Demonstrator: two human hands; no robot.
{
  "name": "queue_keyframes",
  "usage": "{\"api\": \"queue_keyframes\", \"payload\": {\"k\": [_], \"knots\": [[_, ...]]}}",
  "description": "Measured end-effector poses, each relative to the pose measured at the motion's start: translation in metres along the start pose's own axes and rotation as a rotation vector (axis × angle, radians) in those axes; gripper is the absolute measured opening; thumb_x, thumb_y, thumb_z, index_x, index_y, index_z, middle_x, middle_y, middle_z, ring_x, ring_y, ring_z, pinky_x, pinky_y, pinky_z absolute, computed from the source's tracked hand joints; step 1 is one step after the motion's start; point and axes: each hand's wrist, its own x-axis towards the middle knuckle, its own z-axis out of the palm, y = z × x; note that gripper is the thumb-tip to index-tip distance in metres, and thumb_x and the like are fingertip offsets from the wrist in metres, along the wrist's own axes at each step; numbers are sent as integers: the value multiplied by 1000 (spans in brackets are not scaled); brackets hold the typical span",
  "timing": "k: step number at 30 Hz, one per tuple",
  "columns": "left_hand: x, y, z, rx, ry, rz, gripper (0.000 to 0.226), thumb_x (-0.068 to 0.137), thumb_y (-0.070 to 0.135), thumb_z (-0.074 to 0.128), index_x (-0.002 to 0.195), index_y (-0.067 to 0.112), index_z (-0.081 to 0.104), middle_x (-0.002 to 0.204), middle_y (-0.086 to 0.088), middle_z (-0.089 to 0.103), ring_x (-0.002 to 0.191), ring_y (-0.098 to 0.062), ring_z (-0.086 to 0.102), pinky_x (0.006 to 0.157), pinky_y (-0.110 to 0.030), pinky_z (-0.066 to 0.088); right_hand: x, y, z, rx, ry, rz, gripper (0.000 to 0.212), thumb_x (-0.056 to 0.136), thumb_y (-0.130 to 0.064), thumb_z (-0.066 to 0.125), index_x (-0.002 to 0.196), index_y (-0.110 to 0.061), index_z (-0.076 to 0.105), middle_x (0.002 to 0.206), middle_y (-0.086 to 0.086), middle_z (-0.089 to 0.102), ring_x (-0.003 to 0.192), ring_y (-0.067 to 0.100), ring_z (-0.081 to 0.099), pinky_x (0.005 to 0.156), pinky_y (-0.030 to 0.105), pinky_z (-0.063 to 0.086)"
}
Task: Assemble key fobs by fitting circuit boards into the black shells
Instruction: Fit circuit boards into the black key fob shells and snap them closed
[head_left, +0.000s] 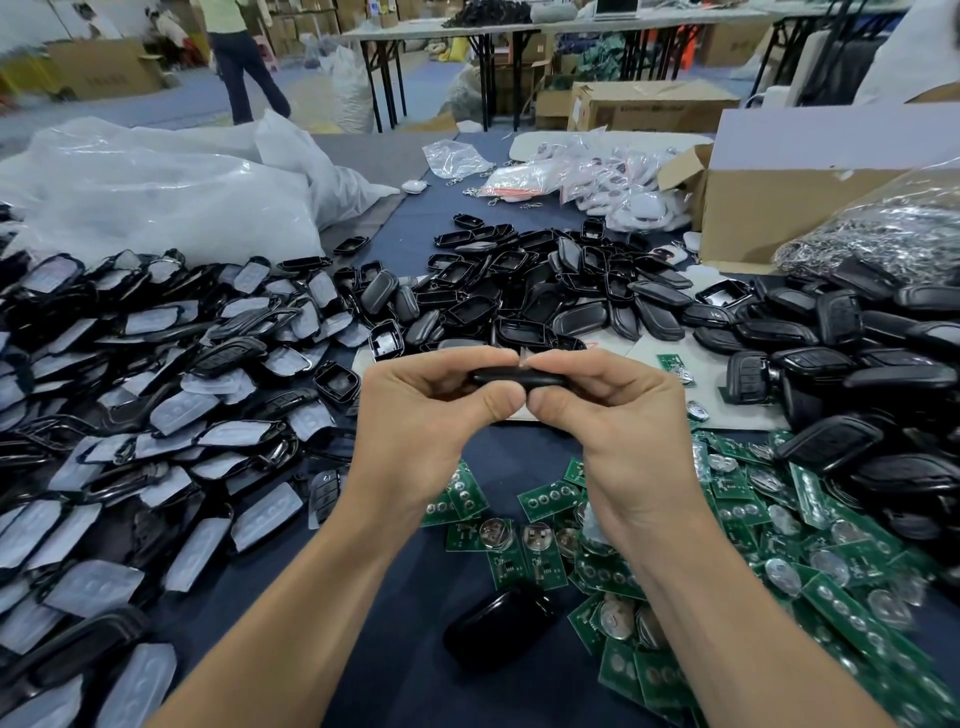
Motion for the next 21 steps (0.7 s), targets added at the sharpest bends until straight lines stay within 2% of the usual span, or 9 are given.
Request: {"api": "queue_keyframes", "payload": {"k": [2, 6, 10, 12, 14, 16, 18, 19, 21], "knots": [[1, 0, -2, -43, -21, -39, 27, 71, 11, 82, 98, 8, 81, 91, -11, 80, 85, -19, 75, 79, -24, 58, 1, 2, 0, 97, 13, 39, 34, 66, 14, 79, 81, -17, 84, 86, 11, 80, 81, 25, 76, 76, 33, 62], [2, -2, -2, -107, -46, -71, 32, 76, 18, 77, 105, 3, 79, 99, -16, 79, 96, -25, 74, 94, -36, 60, 3, 3, 1, 185, -17, 78, 26, 60, 0, 78, 80, -16, 83, 87, 12, 80, 84, 25, 75, 85, 38, 60], [1, -3, -2, -83, -7, -48, 23, 80, 13, 75, 99, 2, 80, 94, -17, 79, 92, -26, 74, 87, -33, 59, 2, 6, 1, 210, -41, 102, 25, 59, -1, 77, 80, -15, 82, 90, 12, 80, 86, 24, 75, 84, 33, 61], [2, -3, -5, -52, 7, -42, 21, 80, 14, 76, 96, 3, 81, 93, -18, 79, 90, -28, 72, 85, -36, 58, 1, 8, 2, 202, -47, 120, 25, 61, 1, 79, 80, -15, 81, 89, 12, 80, 85, 23, 76, 81, 31, 60], [2, -4, -6, -31, 17, -43, 18, 80, 14, 76, 94, 3, 81, 93, -18, 79, 90, -29, 72, 86, -40, 58, 0, 9, 2, 109, -26, 124, 30, 66, 10, 81, 82, -16, 81, 89, 11, 80, 84, 22, 76, 79, 31, 60], [3, -4, -6, 41, 12, -34, 10, 82, 6, 77, 90, 9, 83, 89, -11, 80, 87, -21, 76, 82, -29, 59, 0, 8, 1, -129, -2, 73, 29, 68, 5, 79, 83, -20, 80, 85, 4, 80, 82, 17, 76, 76, 31, 60], [3, -5, -5, 159, -23, -7, 22, 86, -4, 75, 89, 17, 83, 88, -3, 81, 87, -15, 78, 79, -21, 58, -2, 6, 3, -377, -28, 6, 27, 72, -1, 76, 87, -22, 80, 85, -3, 80, 86, 14, 77, 82, 37, 61], [3, -6, -4, 175, -33, -12, 25, 88, -3, 74, 90, 20, 83, 90, -1, 82, 89, -13, 78, 79, -19, 58, -2, 6, 3, -420, -34, 7, 29, 74, 2, 77, 89, -22, 80, 86, -5, 81, 87, 14, 77, 84, 38, 61], [3, -5, -3, 115, -25, -68, 18, 88, 8, 76, 97, 23, 83, 97, 0, 82, 97, -14, 77, 82, -21, 59, -3, 5, 5, -314, -20, 84, 30, 77, 7, 78, 87, -22, 81, 84, 0, 81, 80, 15, 77, 77, 33, 62]]}}
